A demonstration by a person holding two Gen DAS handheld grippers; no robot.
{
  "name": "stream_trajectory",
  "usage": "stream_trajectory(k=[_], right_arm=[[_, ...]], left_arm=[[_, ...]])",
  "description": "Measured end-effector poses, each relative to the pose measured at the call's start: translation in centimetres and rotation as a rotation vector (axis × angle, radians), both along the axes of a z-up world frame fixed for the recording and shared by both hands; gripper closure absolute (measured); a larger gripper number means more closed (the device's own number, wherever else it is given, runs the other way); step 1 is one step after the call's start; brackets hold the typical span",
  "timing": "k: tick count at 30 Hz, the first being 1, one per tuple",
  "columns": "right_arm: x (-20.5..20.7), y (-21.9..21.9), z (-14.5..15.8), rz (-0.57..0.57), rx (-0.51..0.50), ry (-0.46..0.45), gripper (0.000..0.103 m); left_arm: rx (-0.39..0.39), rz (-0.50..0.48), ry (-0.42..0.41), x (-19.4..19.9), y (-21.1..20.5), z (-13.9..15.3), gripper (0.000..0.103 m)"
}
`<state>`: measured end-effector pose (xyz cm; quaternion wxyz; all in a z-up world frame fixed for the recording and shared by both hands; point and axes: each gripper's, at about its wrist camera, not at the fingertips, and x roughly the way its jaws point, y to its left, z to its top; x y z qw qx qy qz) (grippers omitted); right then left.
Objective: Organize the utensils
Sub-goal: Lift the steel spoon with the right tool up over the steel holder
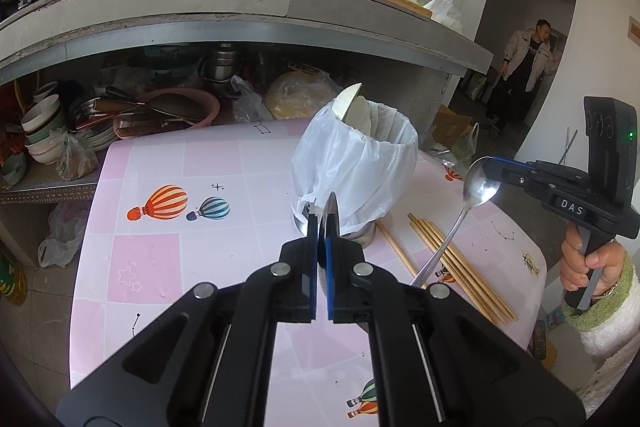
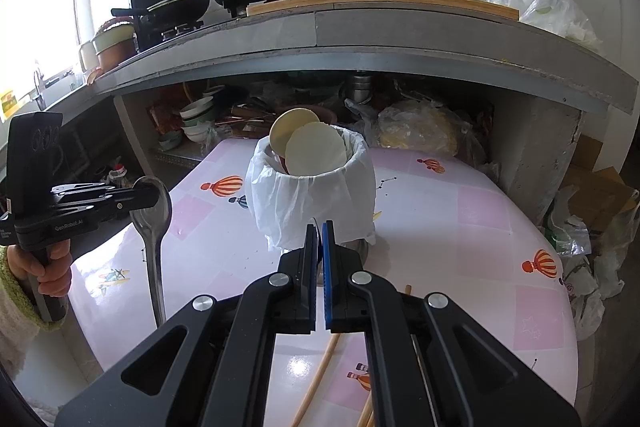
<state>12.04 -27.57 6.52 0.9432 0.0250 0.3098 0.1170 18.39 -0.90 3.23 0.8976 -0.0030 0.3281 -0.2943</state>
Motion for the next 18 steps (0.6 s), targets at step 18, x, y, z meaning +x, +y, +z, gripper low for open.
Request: stream_trajectory(k=[18], right_arm=[[-2.6, -2.6, 8.7, 0.01, -0.011, -0.158, 0.1]], left_arm=[[-0.014, -0.001, -0.016, 0.1, -0.2, 0.6, 0.101]])
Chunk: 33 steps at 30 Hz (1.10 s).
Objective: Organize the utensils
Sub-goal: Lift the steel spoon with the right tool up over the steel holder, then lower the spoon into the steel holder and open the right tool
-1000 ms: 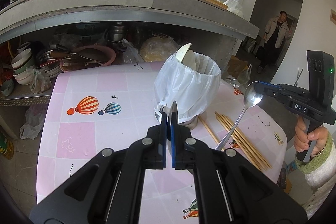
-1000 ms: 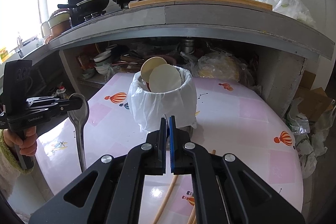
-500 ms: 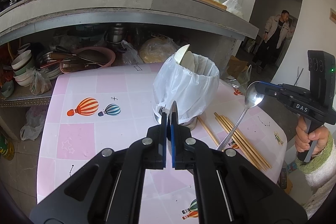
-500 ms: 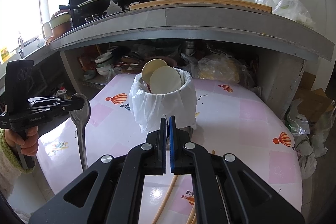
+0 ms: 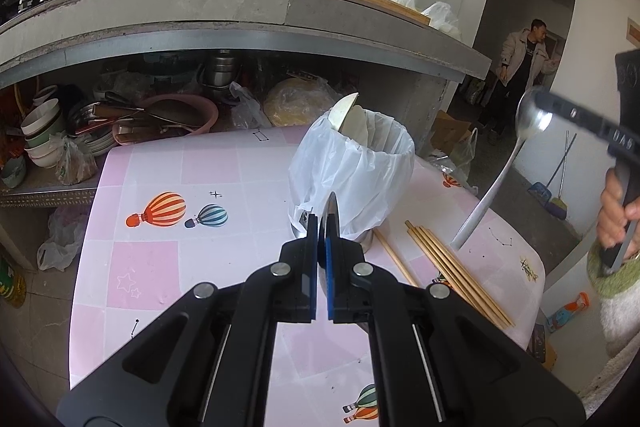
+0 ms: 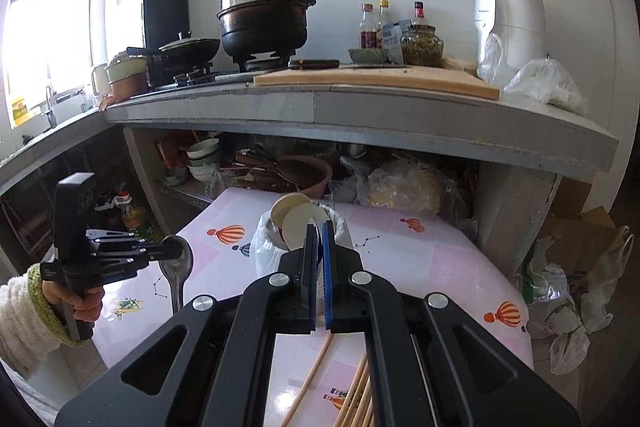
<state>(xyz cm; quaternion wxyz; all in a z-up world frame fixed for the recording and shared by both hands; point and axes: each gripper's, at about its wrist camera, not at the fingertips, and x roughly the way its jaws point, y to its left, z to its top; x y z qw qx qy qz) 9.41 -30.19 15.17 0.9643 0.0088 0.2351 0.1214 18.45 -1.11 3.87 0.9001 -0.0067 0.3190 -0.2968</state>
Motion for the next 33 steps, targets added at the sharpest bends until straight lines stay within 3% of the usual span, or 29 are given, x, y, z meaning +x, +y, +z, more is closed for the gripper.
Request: stream_trajectory(k=[9, 14, 25, 33], right_arm=[[0.8, -1.1, 7.7, 0.014, -0.036, -0.142, 0.1], [3.5, -0.5, 9.5, 0.014, -0.09, -0.167, 0.1], [12.2, 3.1, 3.7, 0.039, -0.273, -0.024, 0.1], [14.8, 5.7, -0.6, 0.107, -0.415, 0.063, 0.1]], left_arm=[[-0.006, 0.018, 0.009, 0.3, 0.6, -0.3, 0.101], [-0.009, 0.025, 0.01, 0.3, 0.7, -0.4, 0.101], [-0.012, 0.027, 0.011, 0.4, 0.7, -0.5, 0.101], [-0.018, 0.034, 0.009, 0.5, 0.9, -0.7, 0.101]])
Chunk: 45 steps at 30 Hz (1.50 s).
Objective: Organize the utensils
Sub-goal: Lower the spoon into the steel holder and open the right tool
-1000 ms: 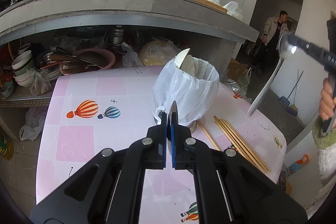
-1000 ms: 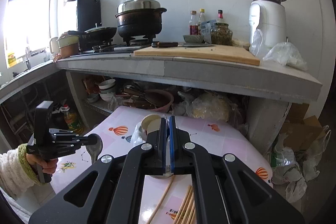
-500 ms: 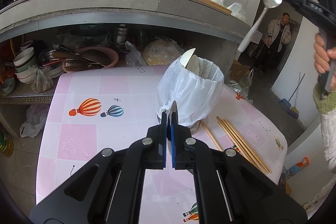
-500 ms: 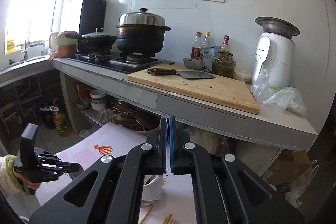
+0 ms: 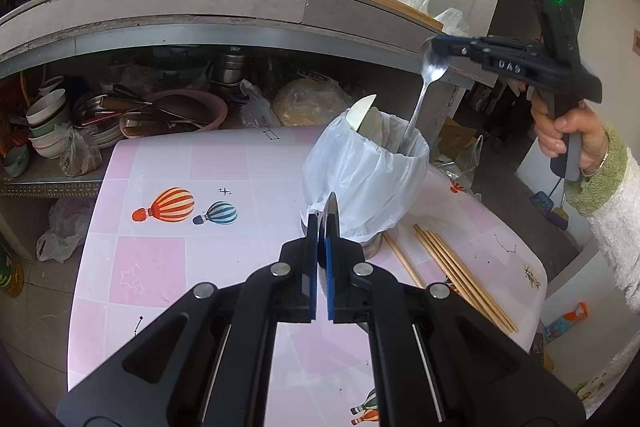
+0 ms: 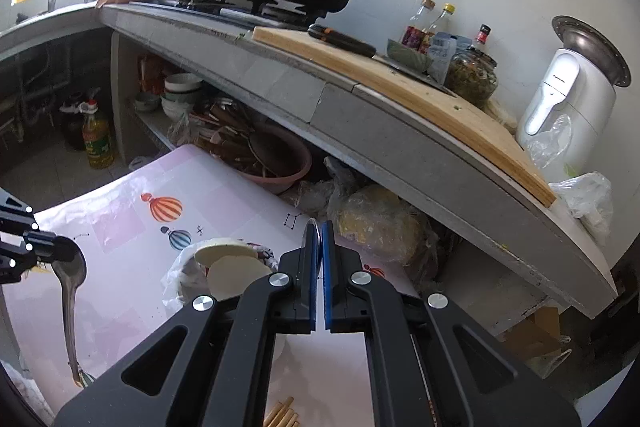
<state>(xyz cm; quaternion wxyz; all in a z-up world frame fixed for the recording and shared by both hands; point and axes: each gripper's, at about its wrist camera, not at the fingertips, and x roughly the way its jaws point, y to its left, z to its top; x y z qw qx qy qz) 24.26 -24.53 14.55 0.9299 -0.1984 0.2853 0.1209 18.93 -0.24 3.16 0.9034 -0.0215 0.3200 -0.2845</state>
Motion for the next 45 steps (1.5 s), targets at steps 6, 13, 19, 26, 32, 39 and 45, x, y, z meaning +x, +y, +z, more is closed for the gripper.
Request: stream_trajectory(k=[6, 13, 19, 26, 32, 39, 45], right_arm=[[0.9, 1.3, -2.8, 0.039, -0.055, 0.072, 0.1], [1.5, 1.6, -4.8, 0.069, -0.051, 0.145, 0.1], [2.0, 1.4, -5.9, 0.078, -0.036, 0.197, 0.1], [2.2, 0.7, -6.5, 0.076, 0.014, 0.242, 0.099], [2.1, -0.3, -5.4, 0.068, 0.094, 0.235, 0.095], [0.5, -1.4, -4.2, 0.058, 0.157, 0.208, 0.085], [-2.9, -3.0, -3.0, 0.025, 0.253, 0.149, 0.078]], left_arm=[[-0.003, 0.004, 0.005, 0.2, 0.1, 0.0, 0.101], [0.001, 0.006, 0.005, 0.3, 0.0, 0.0, 0.101], [0.003, 0.008, 0.009, 0.4, -0.1, 0.0, 0.101], [0.009, 0.012, 0.016, 0.4, -0.2, 0.0, 0.101], [0.012, 0.017, 0.014, 0.4, -0.3, 0.0, 0.101], [0.016, 0.018, 0.013, 0.3, -0.3, 0.0, 0.101], [0.012, 0.025, -0.002, -0.1, -0.2, 0.8, 0.101]])
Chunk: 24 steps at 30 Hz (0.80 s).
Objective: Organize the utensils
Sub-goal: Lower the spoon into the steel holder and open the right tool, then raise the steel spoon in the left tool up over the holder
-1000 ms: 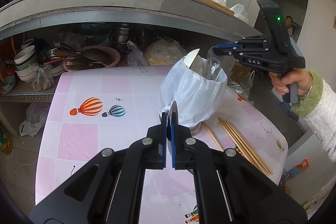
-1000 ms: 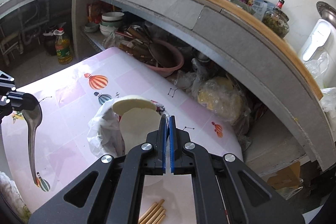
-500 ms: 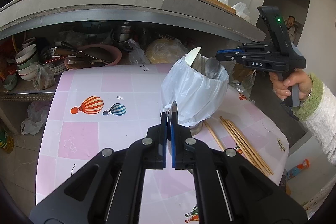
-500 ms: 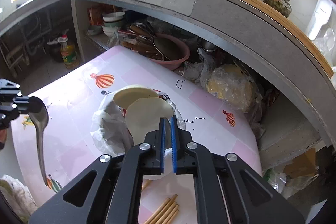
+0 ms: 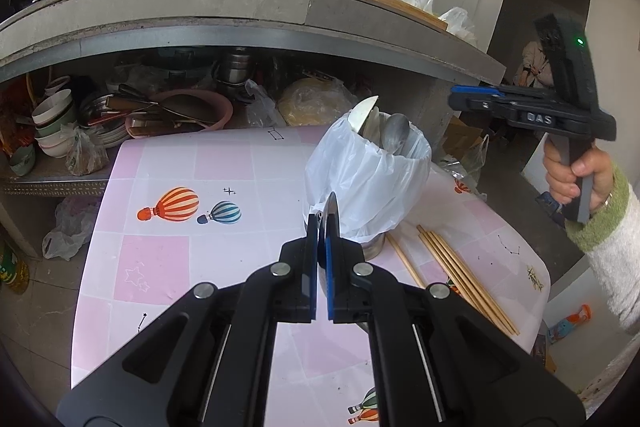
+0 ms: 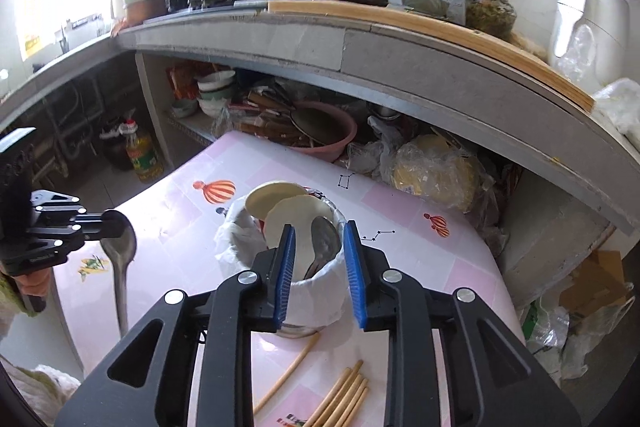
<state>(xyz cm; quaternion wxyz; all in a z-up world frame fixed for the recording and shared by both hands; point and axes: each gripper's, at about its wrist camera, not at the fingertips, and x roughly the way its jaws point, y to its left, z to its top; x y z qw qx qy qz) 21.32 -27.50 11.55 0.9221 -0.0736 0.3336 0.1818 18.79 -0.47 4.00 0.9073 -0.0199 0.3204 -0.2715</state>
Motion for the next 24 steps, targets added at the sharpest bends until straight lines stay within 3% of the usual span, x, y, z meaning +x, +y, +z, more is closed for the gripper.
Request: stream_trajectory(k=[4, 11, 20, 24], right_arm=[[-2.9, -1.3, -0.1, -0.038, 0.085, -0.009, 0.078], [-7.0, -1.9, -3.0, -0.082, 0.165, 0.039, 0.078], [-8.9, -3.9, -5.2, -0.139, 0.293, 0.069, 0.078], [-9.4, -4.7, -6.1, -0.15, 0.317, 0.079, 0.078]], left_arm=[[0.001, 0.002, -0.022, -0.2, 0.1, 1.0, 0.101], [-0.007, -0.001, -0.088, -0.3, -0.4, 4.3, 0.101], [0.003, -0.031, -0.298, 0.1, -3.2, 13.4, 0.101], [0.013, -0.039, -0.36, 1.2, -5.2, 15.8, 0.101]])
